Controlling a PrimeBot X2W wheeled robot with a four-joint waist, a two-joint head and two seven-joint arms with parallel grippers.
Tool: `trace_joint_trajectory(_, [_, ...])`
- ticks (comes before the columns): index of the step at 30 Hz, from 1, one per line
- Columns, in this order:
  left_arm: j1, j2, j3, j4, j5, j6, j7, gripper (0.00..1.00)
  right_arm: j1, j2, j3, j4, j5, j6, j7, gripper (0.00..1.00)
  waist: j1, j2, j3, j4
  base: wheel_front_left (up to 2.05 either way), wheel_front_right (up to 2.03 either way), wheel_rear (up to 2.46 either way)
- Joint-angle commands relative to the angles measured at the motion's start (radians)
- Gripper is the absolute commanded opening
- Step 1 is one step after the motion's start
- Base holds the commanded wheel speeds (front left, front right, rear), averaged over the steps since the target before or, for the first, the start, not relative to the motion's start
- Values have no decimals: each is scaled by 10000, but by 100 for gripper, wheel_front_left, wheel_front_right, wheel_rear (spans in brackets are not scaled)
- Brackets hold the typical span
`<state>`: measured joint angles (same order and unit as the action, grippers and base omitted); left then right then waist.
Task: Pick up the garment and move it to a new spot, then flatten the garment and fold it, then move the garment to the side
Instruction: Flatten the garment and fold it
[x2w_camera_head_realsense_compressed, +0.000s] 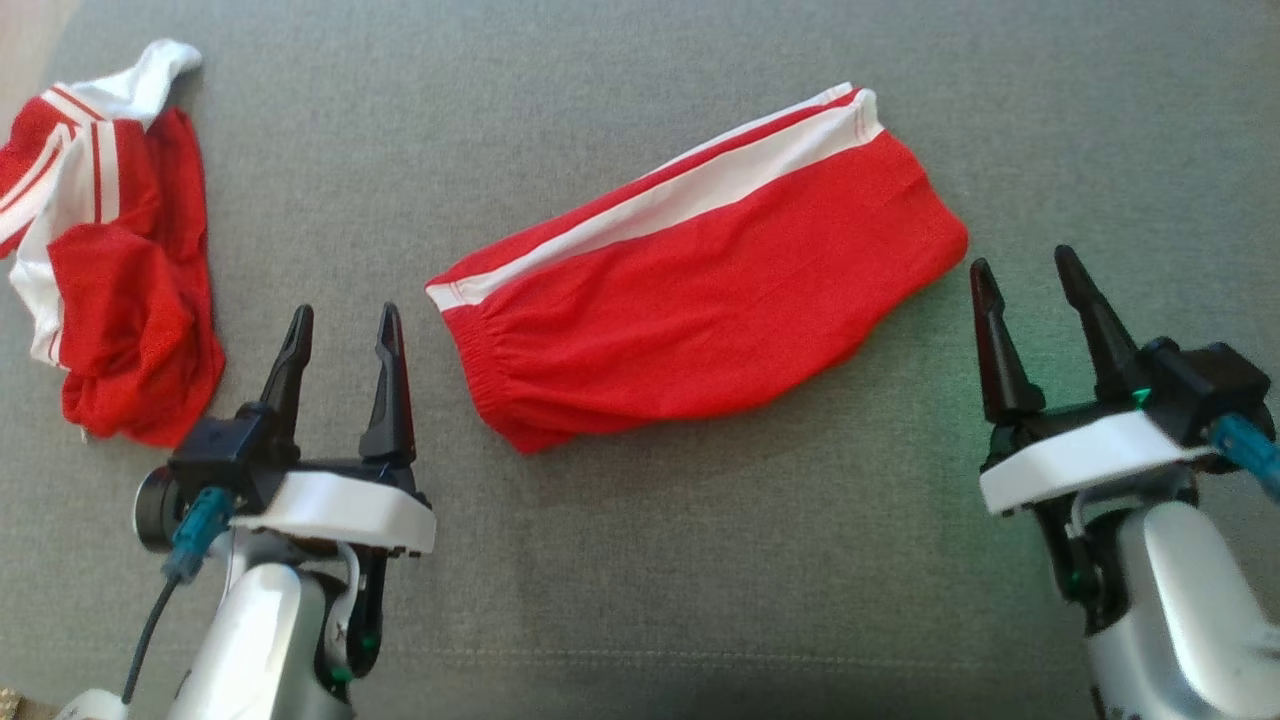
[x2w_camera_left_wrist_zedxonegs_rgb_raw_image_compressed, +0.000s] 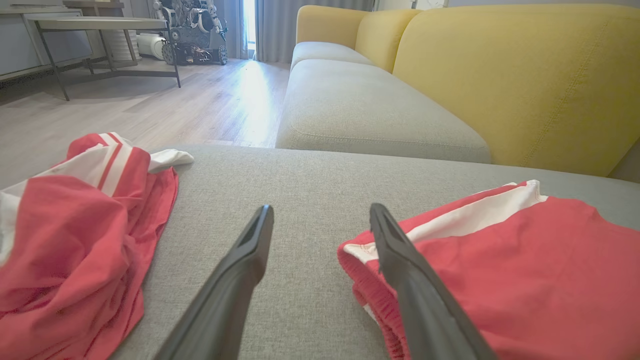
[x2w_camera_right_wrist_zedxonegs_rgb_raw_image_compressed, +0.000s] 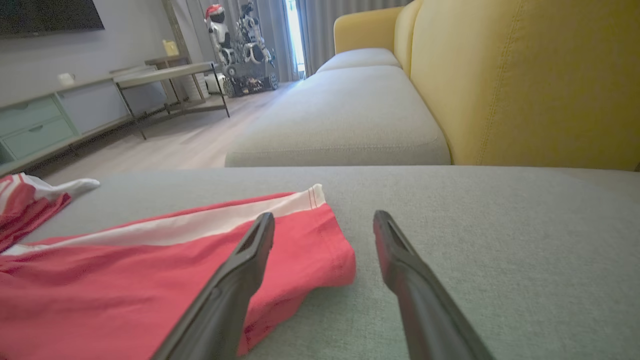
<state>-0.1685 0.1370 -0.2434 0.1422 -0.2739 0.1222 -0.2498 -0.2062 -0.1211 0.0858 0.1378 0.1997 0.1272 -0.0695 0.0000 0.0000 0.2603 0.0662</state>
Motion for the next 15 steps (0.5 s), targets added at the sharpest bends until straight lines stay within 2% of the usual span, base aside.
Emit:
trace_joint_trajectory(1, [-415, 195, 378, -353, 113, -35, -120, 100, -489, -195, 132, -190, -99, 35, 38, 100, 0, 0, 131, 86, 0, 0, 0])
trace_joint_trajectory(9, [-1156, -34, 116, -312, 240, -280, -120, 100, -1890, -728, 332, 1781, -225, 35, 331, 100, 0, 0, 923, 679, 0, 0, 0])
trace_joint_trajectory(15, [-1454, -246, -7, -163, 340, -456, -120, 100, -2654, -772, 649, 3420, -107, 35, 1036, 100, 0, 0, 1171, 978, 0, 0, 0])
